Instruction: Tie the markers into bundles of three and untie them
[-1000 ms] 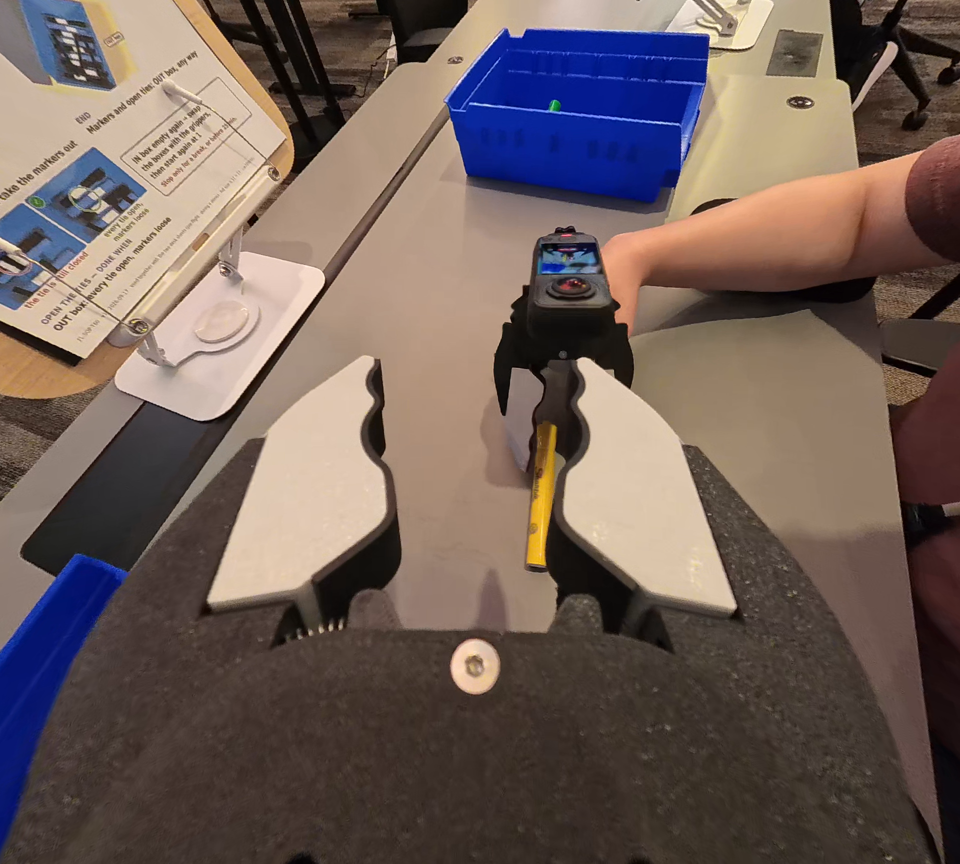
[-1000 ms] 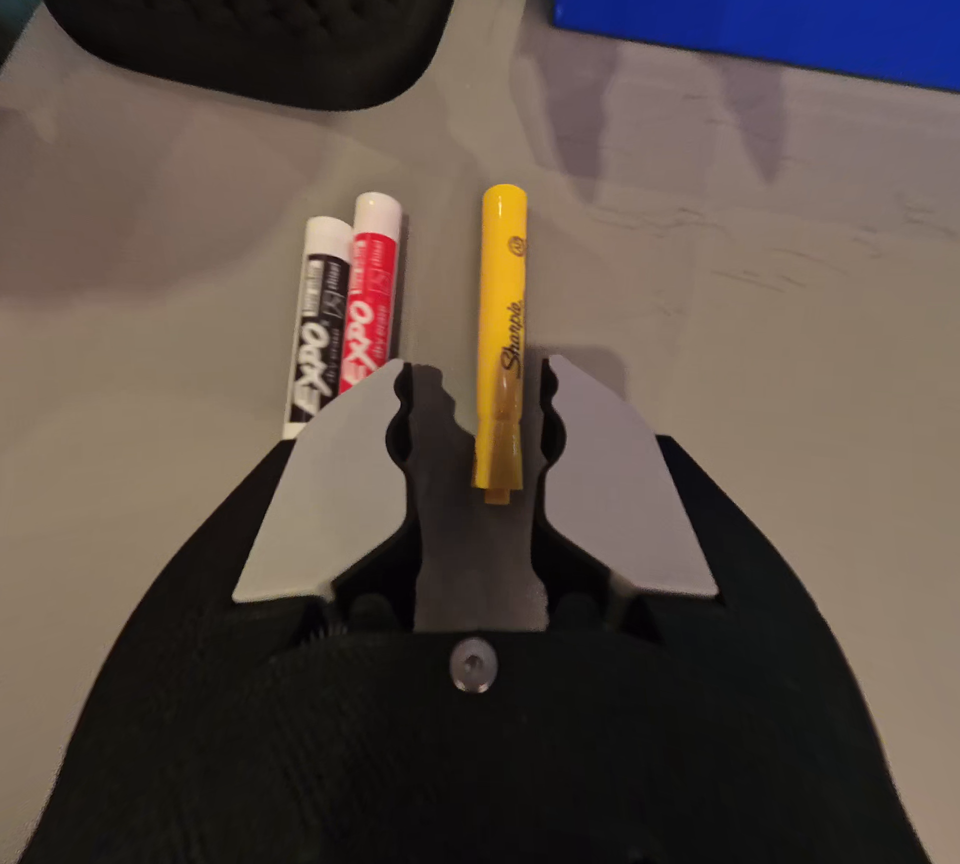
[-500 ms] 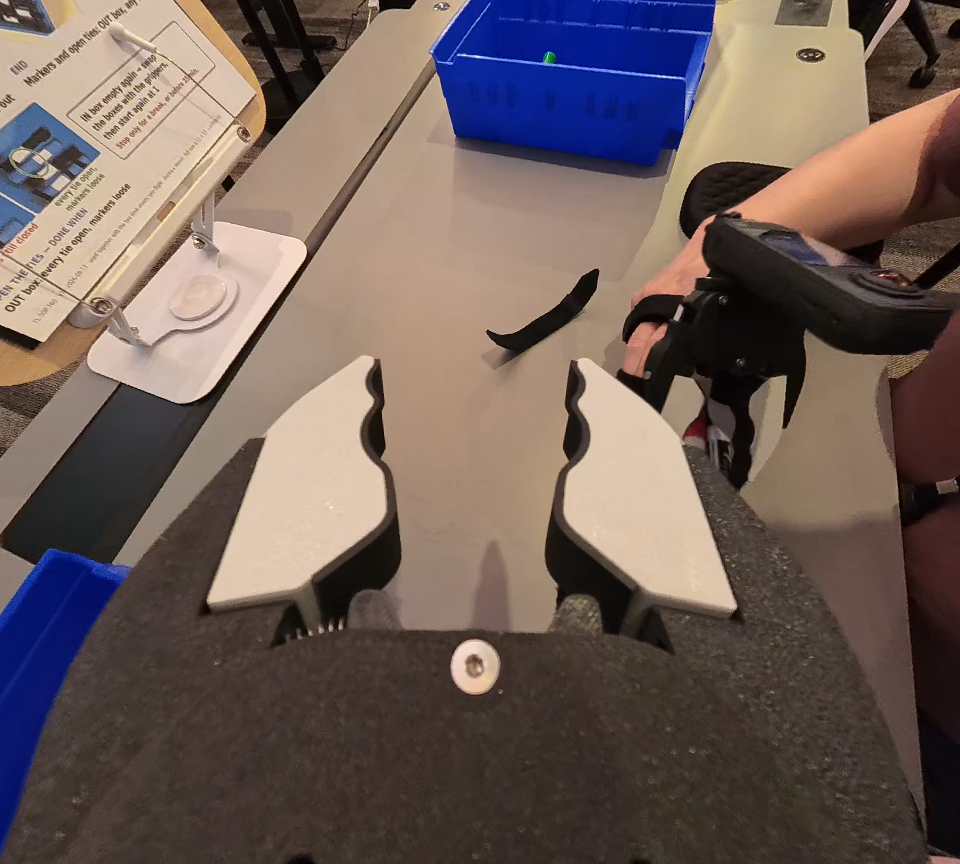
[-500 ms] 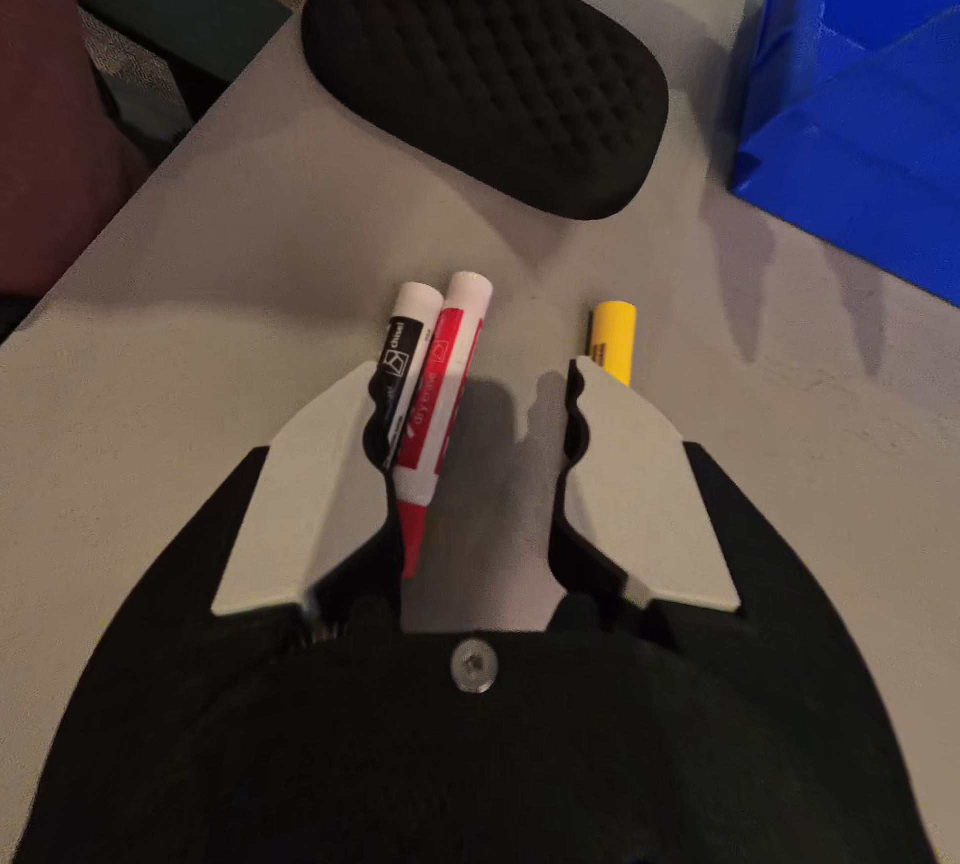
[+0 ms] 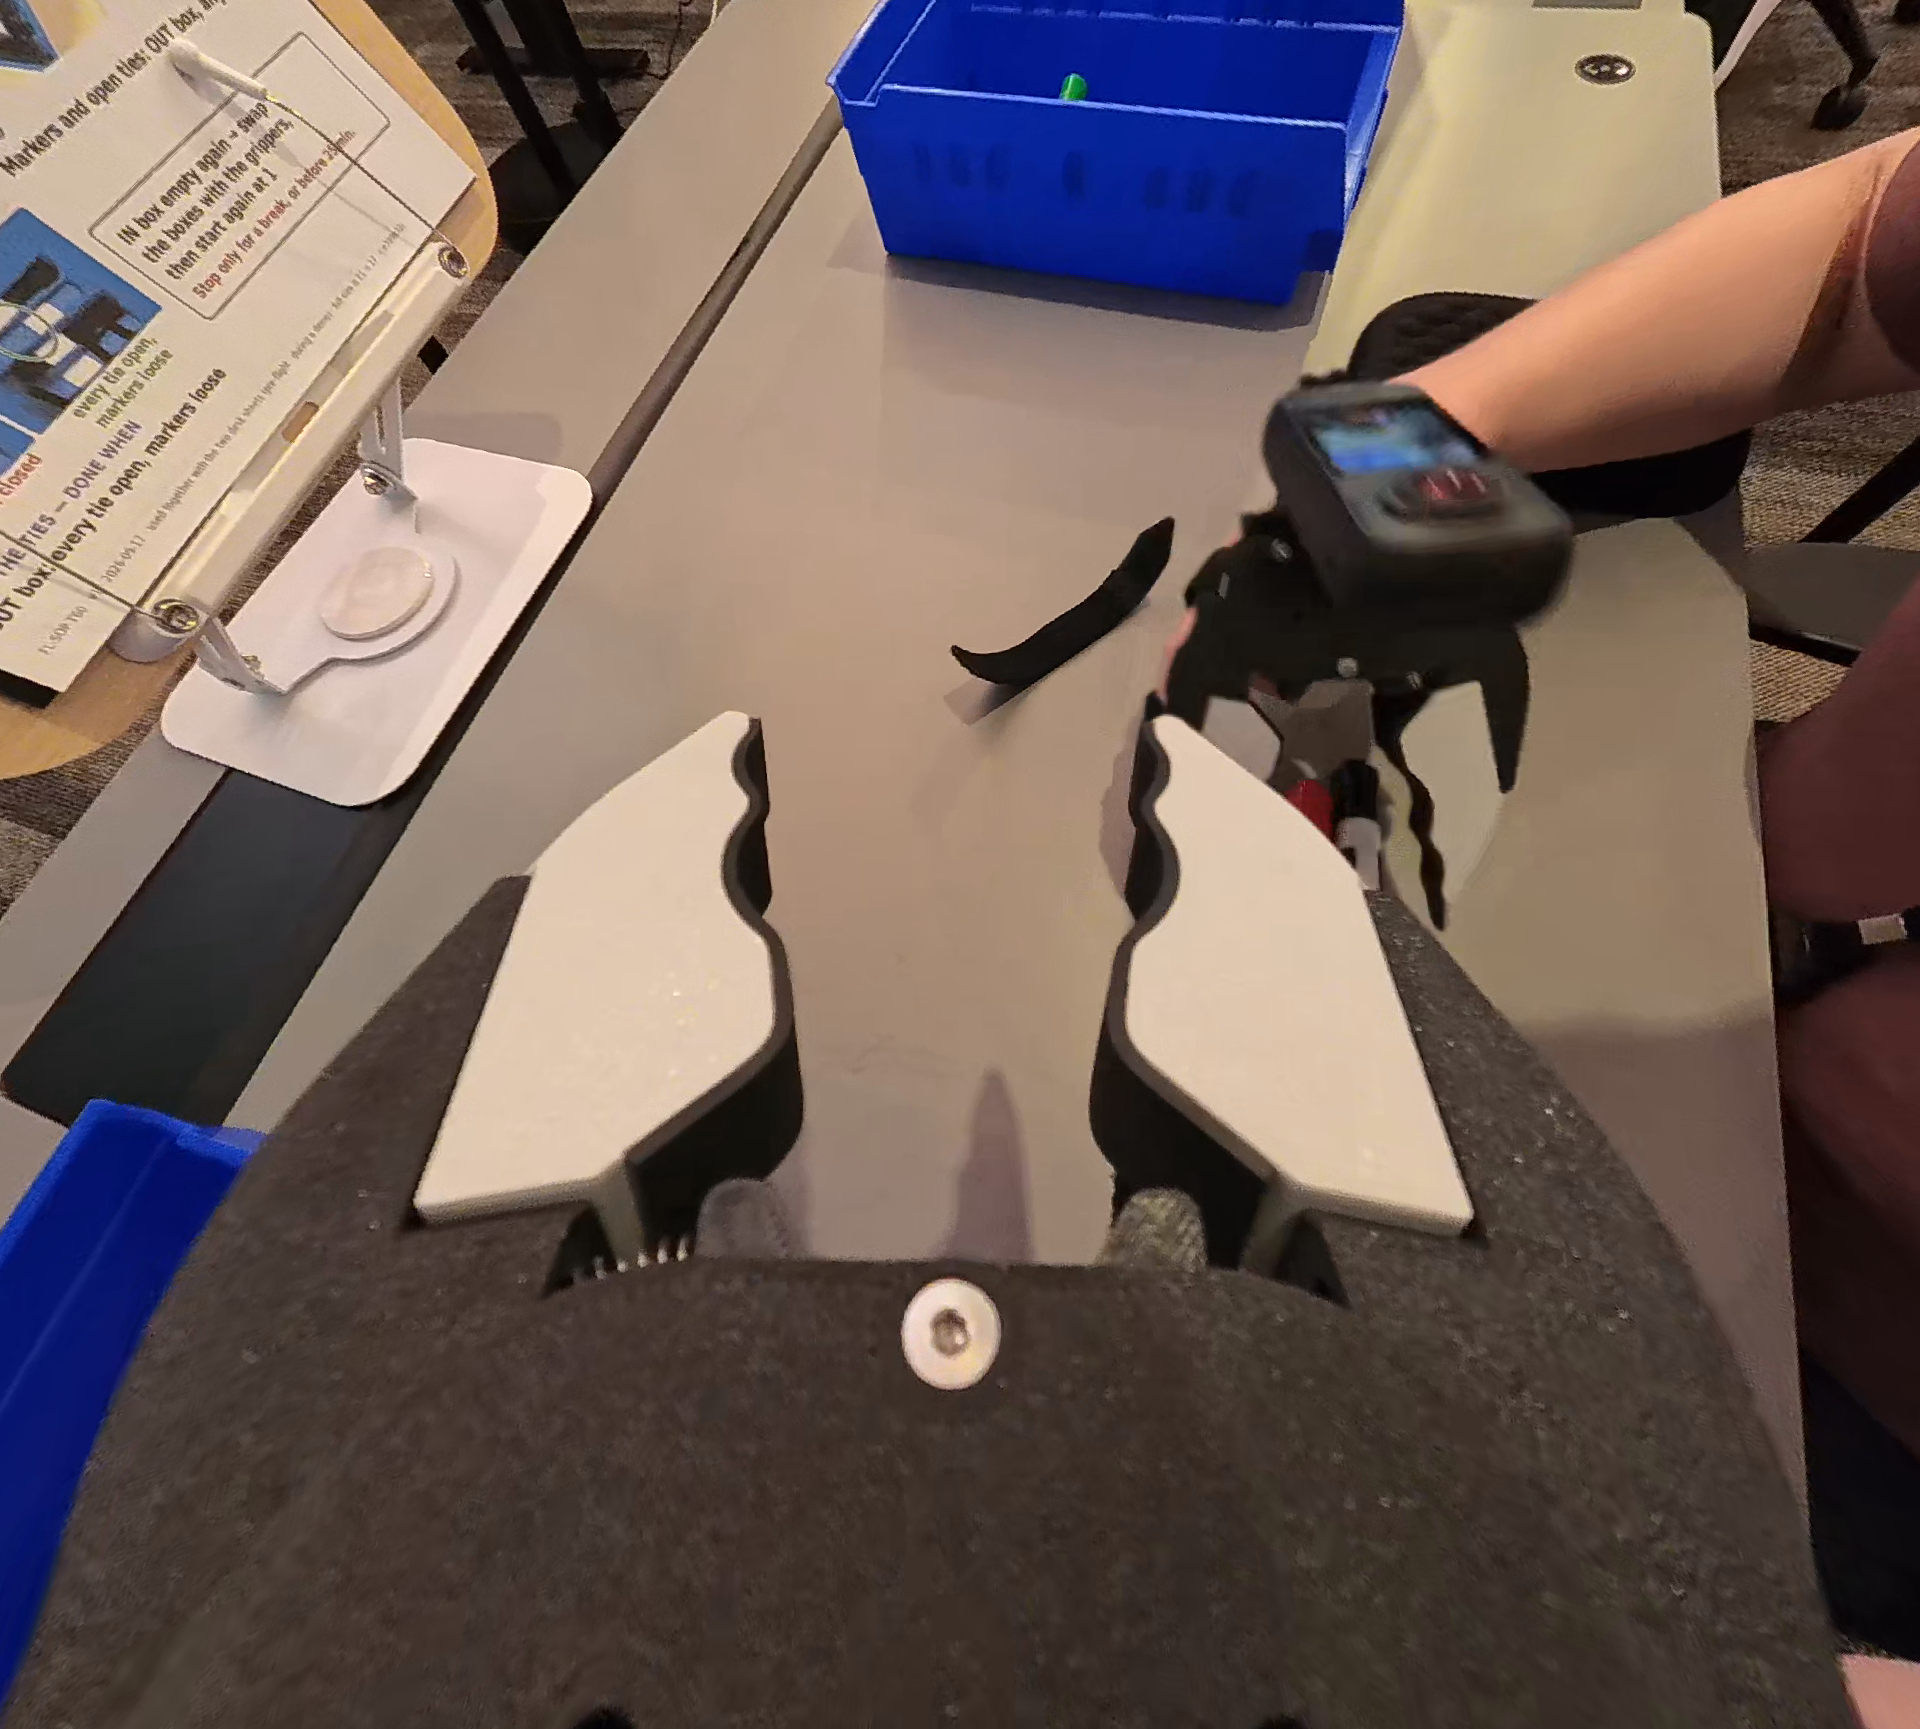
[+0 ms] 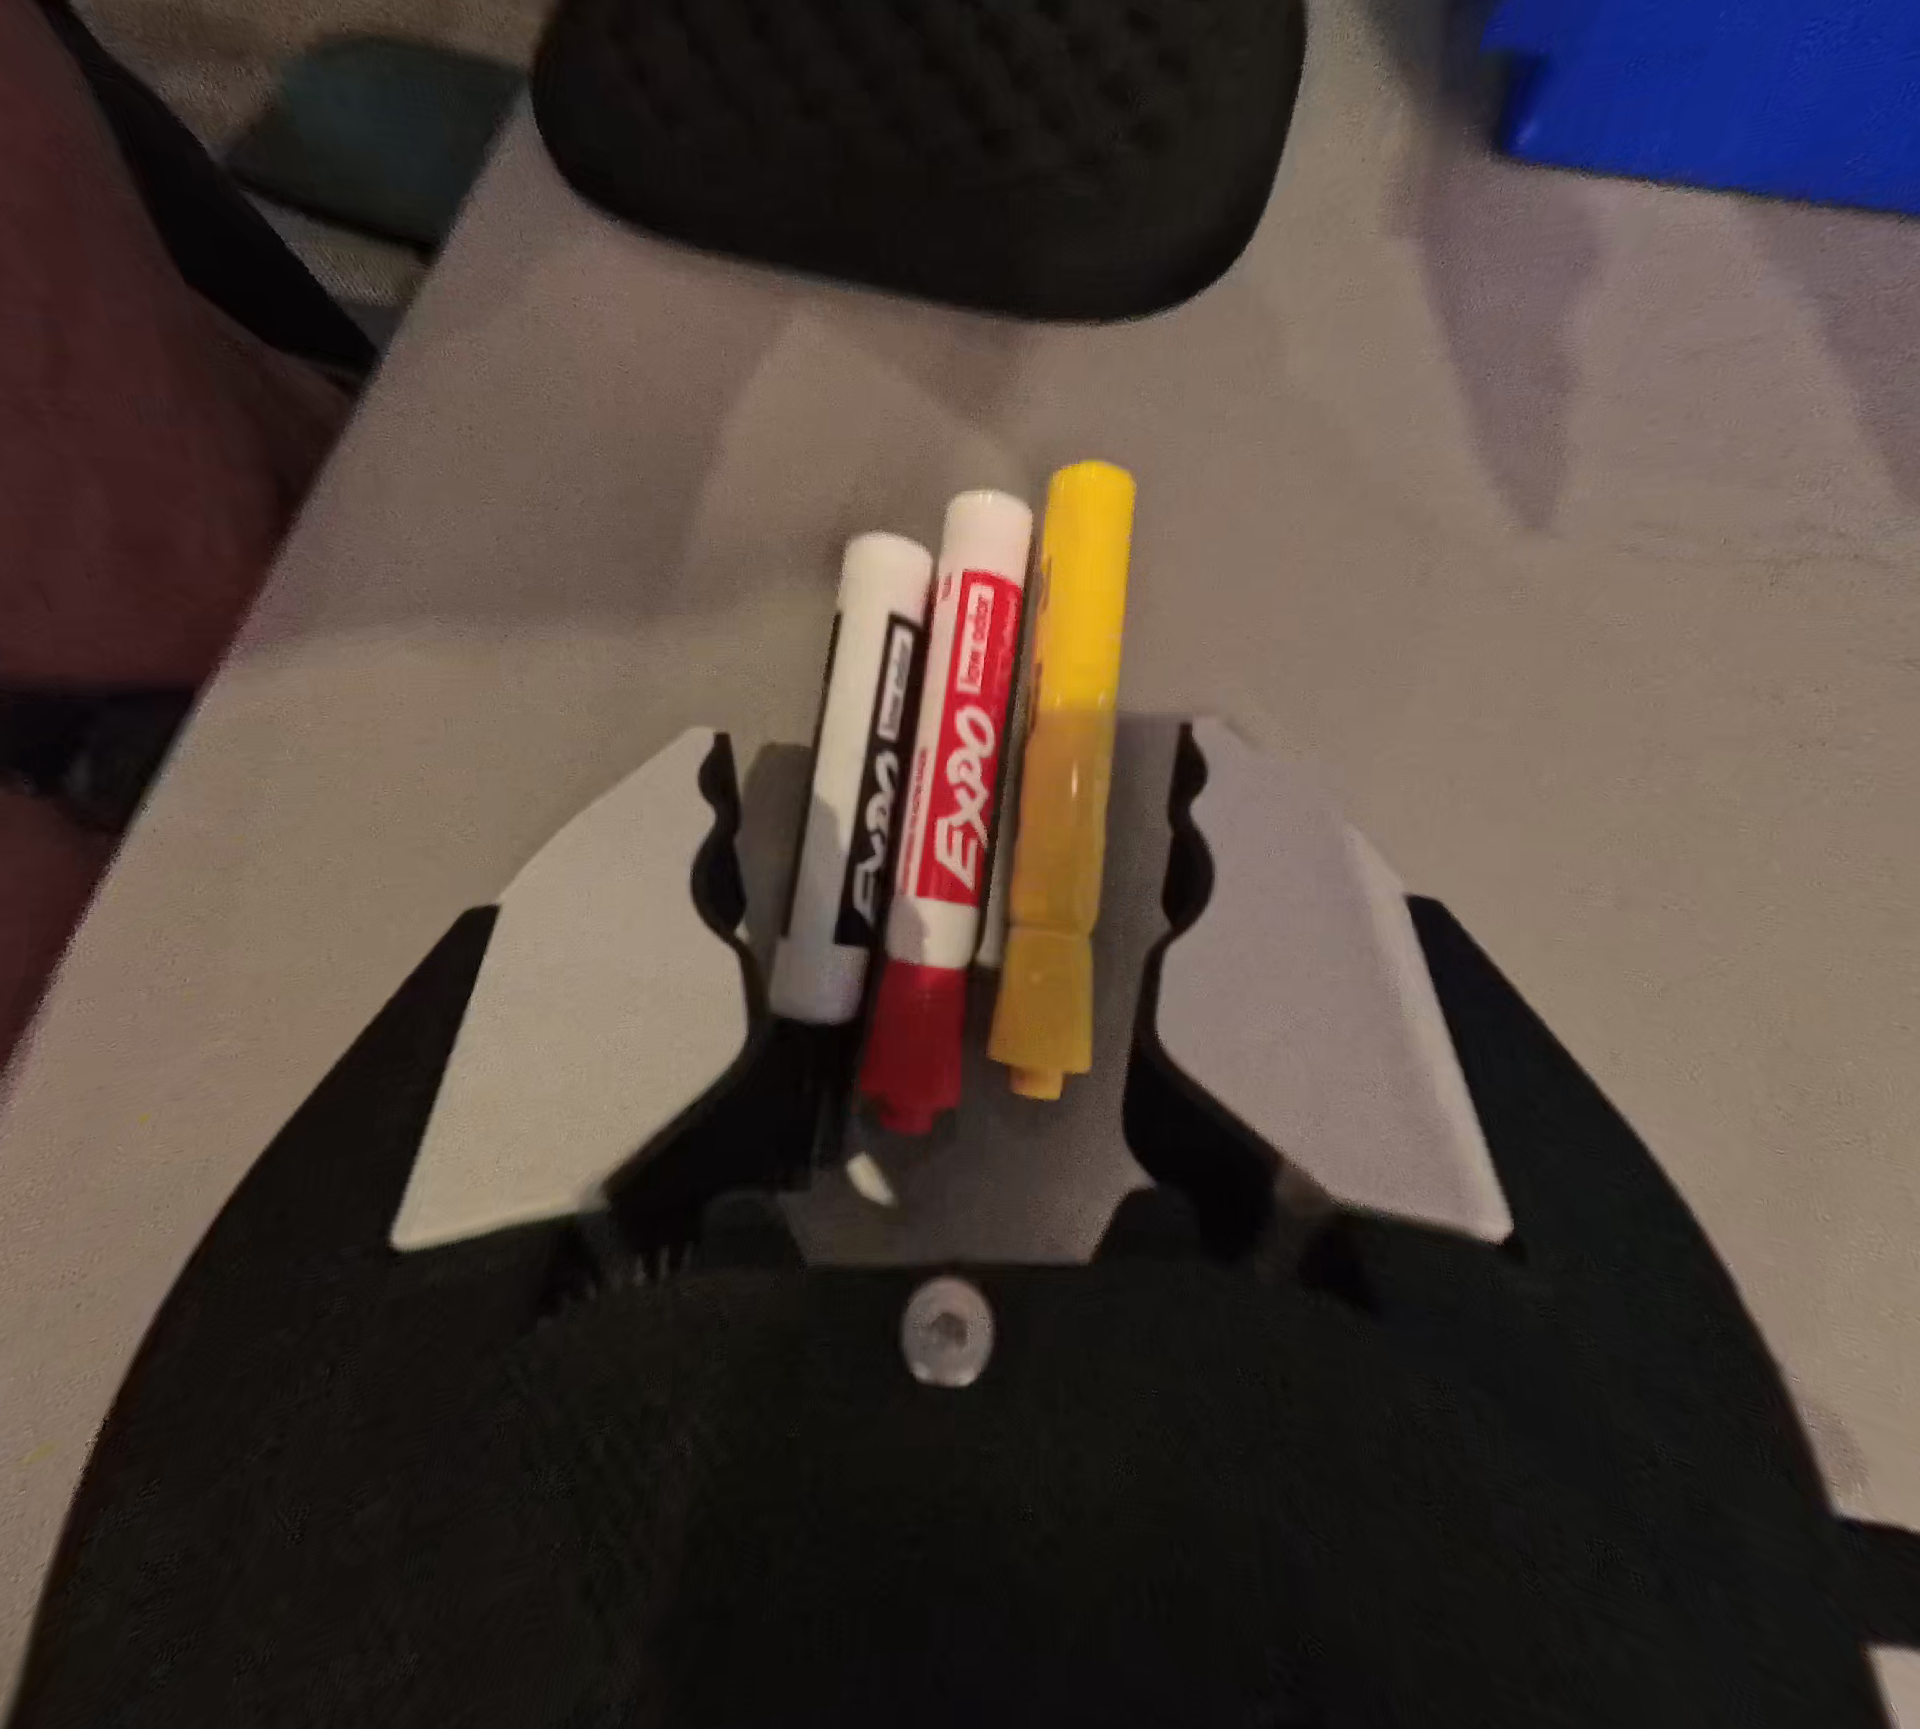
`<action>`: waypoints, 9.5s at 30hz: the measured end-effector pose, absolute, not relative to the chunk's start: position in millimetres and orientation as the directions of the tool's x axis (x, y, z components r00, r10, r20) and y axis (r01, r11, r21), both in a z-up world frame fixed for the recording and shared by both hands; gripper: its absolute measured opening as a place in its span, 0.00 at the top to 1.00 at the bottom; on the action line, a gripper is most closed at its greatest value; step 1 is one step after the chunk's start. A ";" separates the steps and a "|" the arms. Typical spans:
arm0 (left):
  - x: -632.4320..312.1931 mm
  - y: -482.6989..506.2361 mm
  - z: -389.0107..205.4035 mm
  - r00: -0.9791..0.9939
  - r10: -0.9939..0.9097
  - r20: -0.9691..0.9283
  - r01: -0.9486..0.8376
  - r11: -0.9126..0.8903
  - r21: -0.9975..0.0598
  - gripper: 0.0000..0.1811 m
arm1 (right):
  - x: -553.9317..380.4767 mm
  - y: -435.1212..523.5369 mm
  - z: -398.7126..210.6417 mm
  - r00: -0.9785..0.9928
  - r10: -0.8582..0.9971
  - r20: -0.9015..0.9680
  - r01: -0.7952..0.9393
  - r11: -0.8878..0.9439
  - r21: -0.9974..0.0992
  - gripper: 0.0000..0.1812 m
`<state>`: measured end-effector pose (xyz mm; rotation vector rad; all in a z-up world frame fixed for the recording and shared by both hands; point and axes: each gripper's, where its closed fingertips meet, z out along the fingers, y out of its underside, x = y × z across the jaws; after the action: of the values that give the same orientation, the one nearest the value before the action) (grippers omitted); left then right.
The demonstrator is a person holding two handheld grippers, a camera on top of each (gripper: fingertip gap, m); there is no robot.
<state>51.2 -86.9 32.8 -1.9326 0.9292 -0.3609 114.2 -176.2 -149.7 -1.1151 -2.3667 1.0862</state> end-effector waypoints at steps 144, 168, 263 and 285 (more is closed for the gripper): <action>96.9 -54.3 -178.1 0.699 -0.697 0.160 -0.619 -0.702 -0.352 0.82 | 135.3 -11.2 -179.3 -0.506 0.863 -0.007 0.704 0.408 -0.582 0.78; 79.2 -59.6 -167.7 0.733 -0.667 0.133 -0.608 -0.730 -0.312 0.82 | 133.5 -14.1 -176.8 -0.503 0.864 -0.037 0.684 0.371 -0.628 0.78; 123.1 -29.1 -179.7 0.542 -0.840 -0.005 -0.815 -0.524 -0.245 0.88 | 146.2 -17.2 -169.8 -0.564 0.826 -0.007 0.553 0.371 -0.746 0.88; 136.2 -39.4 -179.4 0.508 -0.861 -0.008 -0.841 -0.495 -0.219 0.90 | 146.0 -21.3 -148.7 -0.548 0.836 -0.009 0.500 0.319 -0.805 0.71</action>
<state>136.2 -39.4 -179.4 -2.5543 1.4596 -0.1520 146.0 -21.3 -148.7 -1.1839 -2.1801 1.1083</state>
